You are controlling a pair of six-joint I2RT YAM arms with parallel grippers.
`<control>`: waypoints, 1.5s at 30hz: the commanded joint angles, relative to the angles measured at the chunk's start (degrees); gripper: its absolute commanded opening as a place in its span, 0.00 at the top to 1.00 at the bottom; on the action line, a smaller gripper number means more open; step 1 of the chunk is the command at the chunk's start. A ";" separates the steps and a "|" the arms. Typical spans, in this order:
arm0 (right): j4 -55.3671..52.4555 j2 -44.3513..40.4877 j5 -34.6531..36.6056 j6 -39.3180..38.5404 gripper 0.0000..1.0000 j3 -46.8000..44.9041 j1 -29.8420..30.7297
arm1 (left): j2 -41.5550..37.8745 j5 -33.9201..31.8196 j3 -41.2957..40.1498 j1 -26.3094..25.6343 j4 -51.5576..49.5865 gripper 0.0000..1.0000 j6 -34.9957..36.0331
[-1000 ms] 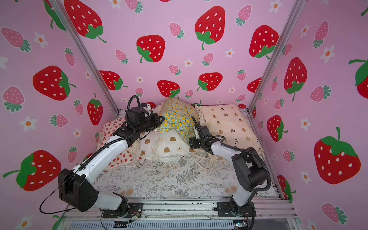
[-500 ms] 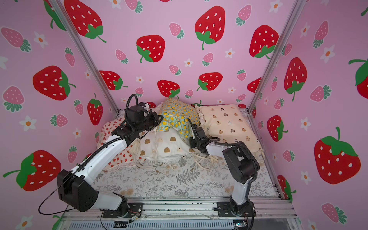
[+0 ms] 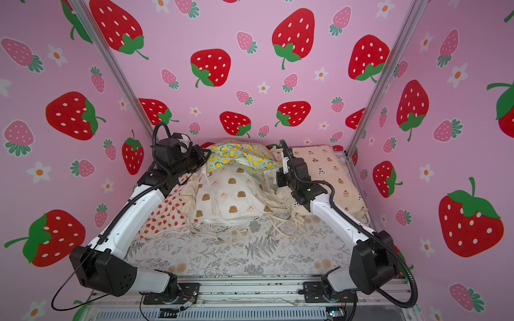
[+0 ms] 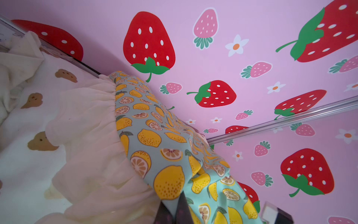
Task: Zip up pillowcases
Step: Pick up the pillowcase from the pillowcase.
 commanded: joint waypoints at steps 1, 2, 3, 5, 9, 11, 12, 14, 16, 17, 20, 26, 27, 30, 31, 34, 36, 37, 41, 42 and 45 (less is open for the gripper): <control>-11.44 -0.91 1.22 -3.45 0.91 9.60 -3.36 | -4.40 0.06 1.48 1.00 0.33 1.00 -0.51; -13.49 -0.53 1.40 -3.47 0.91 11.87 -4.68 | -5.51 0.82 -0.09 0.96 0.93 1.00 -1.65; -14.76 -0.50 0.74 -3.14 0.91 13.41 -6.25 | -6.64 1.41 -1.98 0.72 2.15 1.00 -2.84; -17.43 -0.63 -2.96 -0.50 0.92 15.41 -10.51 | -9.23 3.98 -5.98 -0.12 3.44 1.00 -6.44; -23.59 -2.15 -6.10 1.24 0.92 16.48 -12.68 | -15.24 -4.28 -10.51 -9.41 0.01 1.00 -3.53; -23.42 -3.19 -9.52 2.42 0.92 13.27 -12.69 | -14.06 -4.38 -11.81 -11.30 -0.58 0.97 -3.10; -23.40 -3.36 -9.57 3.25 0.92 11.76 -12.72 | -12.70 -2.96 -12.02 -11.07 -0.71 0.96 -3.61; -23.29 -3.10 -8.99 4.56 0.92 9.27 -13.09 | -9.61 0.47 -12.43 -10.95 0.57 0.93 -3.74; -23.36 -2.56 -11.51 6.20 0.92 8.77 -13.60 | -7.49 3.26 -12.80 -10.95 2.51 0.83 -4.32; -23.64 -2.30 -12.63 6.73 0.92 9.21 -13.56 | -6.82 4.24 -12.63 -10.95 2.59 0.75 -3.88; -23.78 -1.78 -14.18 10.06 0.92 10.80 -13.56 | -6.90 5.93 -11.91 -11.45 -0.46 0.58 -0.77; -25.70 1.63 -14.57 17.27 0.95 14.76 -13.56 | -13.15 5.07 -19.70 -12.26 -1.87 0.37 3.43; -25.79 2.32 -15.12 18.24 0.96 15.37 -13.56 | -13.97 3.77 -21.03 -13.05 -2.53 0.34 5.41; -26.47 4.11 -15.77 20.78 0.96 17.39 -13.55 | -15.34 0.02 -23.74 -15.21 -3.11 0.28 10.33; -26.73 4.61 -15.52 21.49 0.97 17.96 -13.56 | -15.95 -0.74 -25.24 -15.97 -1.53 0.27 11.55; -26.87 5.29 -14.71 23.03 0.97 18.70 -13.56 | -17.44 -4.38 -29.89 -20.27 3.04 0.27 17.03; -26.85 5.46 -14.50 23.24 0.97 18.88 -13.56 | -17.15 -7.63 -31.22 -23.88 4.17 0.27 20.89; -26.81 5.54 -14.42 23.18 0.97 18.96 -13.56 | -16.78 -9.78 -31.95 -26.12 5.01 0.26 23.40; -27.21 6.00 -14.24 23.23 0.97 19.56 -13.56 | -14.49 -16.13 -35.47 -31.51 9.44 0.25 29.24; -27.25 5.97 -14.32 23.18 0.97 19.70 -13.56 | -13.62 -17.36 -36.40 -32.31 10.46 0.24 30.02; -27.71 5.91 -13.99 22.96 0.97 20.15 -13.56 | -11.18 -20.85 -38.14 -32.99 11.21 0.21 30.54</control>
